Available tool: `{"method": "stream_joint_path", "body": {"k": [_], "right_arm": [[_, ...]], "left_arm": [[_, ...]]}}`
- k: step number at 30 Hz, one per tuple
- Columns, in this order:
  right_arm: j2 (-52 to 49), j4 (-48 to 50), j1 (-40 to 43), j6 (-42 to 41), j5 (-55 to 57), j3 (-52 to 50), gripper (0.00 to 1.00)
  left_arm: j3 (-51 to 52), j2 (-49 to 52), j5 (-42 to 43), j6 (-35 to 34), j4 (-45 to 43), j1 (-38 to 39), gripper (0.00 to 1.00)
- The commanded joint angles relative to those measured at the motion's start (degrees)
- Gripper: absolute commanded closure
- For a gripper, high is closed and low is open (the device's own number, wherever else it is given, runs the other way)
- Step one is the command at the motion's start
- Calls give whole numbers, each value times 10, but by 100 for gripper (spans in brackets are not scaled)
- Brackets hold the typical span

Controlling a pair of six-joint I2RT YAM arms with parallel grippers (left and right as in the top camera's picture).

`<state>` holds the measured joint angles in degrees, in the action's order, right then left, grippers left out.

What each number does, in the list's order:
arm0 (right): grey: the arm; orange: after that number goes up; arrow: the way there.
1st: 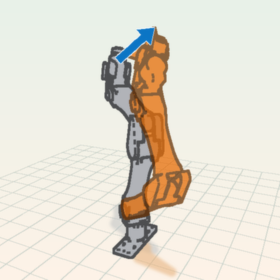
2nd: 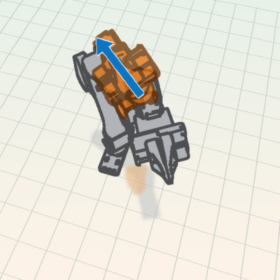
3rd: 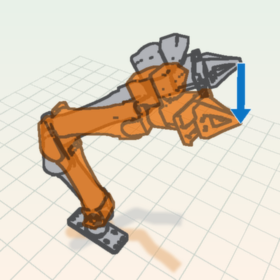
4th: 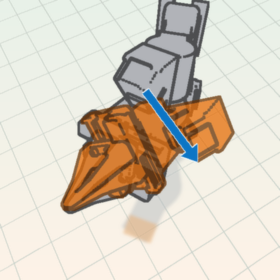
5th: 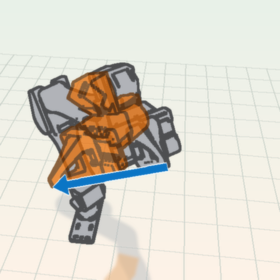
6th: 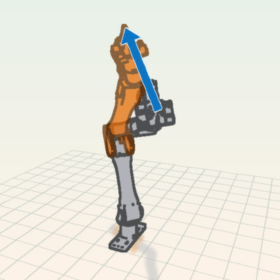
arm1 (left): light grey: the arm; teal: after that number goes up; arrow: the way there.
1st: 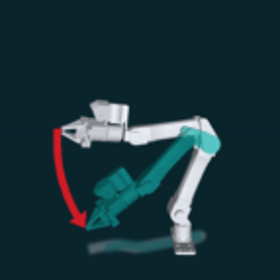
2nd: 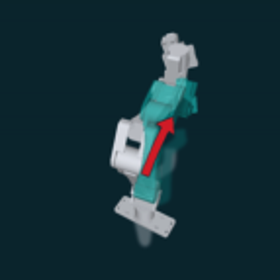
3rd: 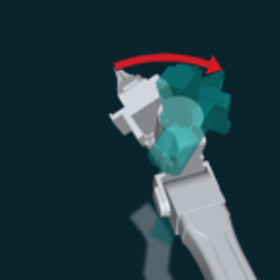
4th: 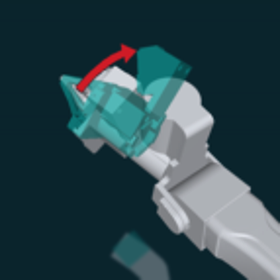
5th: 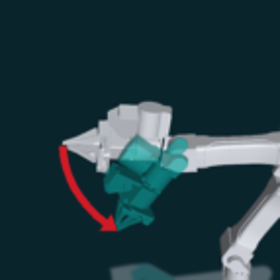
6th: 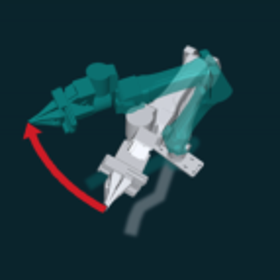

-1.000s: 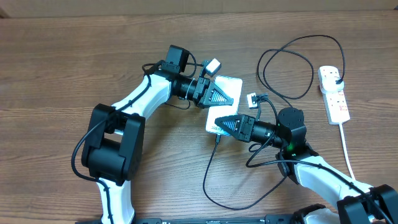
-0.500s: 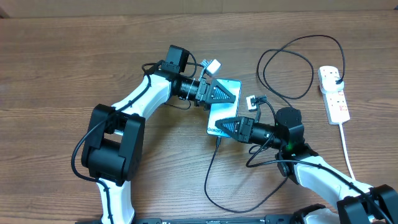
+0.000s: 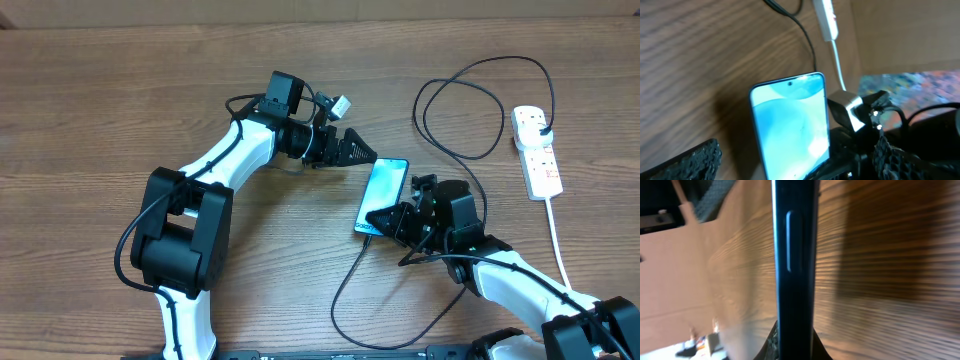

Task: Plug charger to phone and switch on socket
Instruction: 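Lower the phone flat onto the table with both grippers, then open the left gripper and withdraw it from the phone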

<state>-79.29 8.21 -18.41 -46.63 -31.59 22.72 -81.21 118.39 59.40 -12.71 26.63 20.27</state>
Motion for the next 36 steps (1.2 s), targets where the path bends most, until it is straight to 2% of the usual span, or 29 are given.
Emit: {"method": "stream_joint_path", "body": {"k": [1, 5, 17, 31, 36], "right_arm": [[7, 1, -2, 23, 31, 9, 96], [7, -3, -2, 35, 31, 9, 96], [3, -26, -2, 34, 57, 9, 96], [-99, 33, -2, 28, 39, 9, 96], [-109, 49, -2, 21, 40, 9, 96]], "left_arm": [[-3, -10, -48, 3, -2, 3, 0], [-3, -10, -74, 3, -1, 3, 0], [-3, -10, -75, 3, -1, 3, 0], [-3, -10, -78, 3, -1, 3, 0], [-3, -10, -149, 3, -1, 3, 0]]}}
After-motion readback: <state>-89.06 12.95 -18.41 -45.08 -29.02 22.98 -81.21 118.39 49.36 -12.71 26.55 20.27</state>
